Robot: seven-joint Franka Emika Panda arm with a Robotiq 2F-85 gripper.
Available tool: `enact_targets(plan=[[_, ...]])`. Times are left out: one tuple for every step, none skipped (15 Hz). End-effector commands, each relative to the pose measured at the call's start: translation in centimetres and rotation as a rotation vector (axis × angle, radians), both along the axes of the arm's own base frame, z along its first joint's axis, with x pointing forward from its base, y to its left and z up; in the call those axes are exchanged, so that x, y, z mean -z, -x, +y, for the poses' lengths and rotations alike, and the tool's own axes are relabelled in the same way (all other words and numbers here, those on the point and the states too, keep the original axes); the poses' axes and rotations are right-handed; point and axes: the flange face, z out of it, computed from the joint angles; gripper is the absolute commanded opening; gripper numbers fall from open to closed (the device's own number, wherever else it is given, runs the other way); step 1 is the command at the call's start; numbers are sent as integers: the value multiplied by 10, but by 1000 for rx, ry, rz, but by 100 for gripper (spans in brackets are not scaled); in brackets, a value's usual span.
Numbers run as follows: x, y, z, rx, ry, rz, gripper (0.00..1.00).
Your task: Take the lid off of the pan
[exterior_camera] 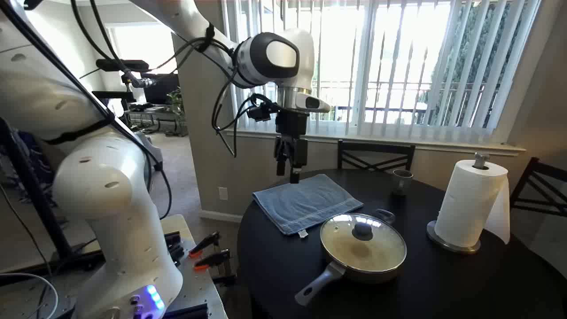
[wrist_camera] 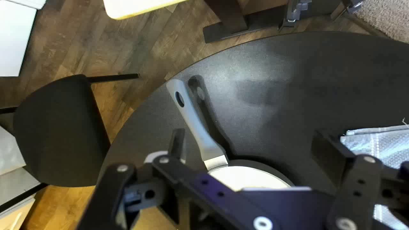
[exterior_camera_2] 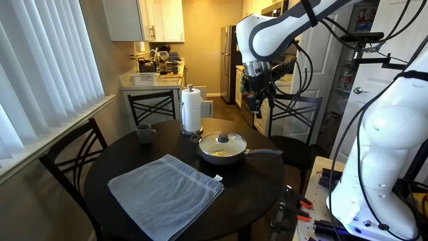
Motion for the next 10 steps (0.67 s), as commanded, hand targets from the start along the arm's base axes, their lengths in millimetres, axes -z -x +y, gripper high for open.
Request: enact_targets(plan=[[0,0,0,0,0,0,100],[0,0,0,0,0,0,100],[0,0,0,0,0,0,100],[0,0,0,0,0,0,100],[0,0,0,0,0,0,100],[0,0,0,0,0,0,100],[0,0,0,0,0,0,100],[0,0,0,0,0,0,100],[-1,-6,-1,6,-1,-25,100],[-2,-17,-4,21,-17,-46,100]])
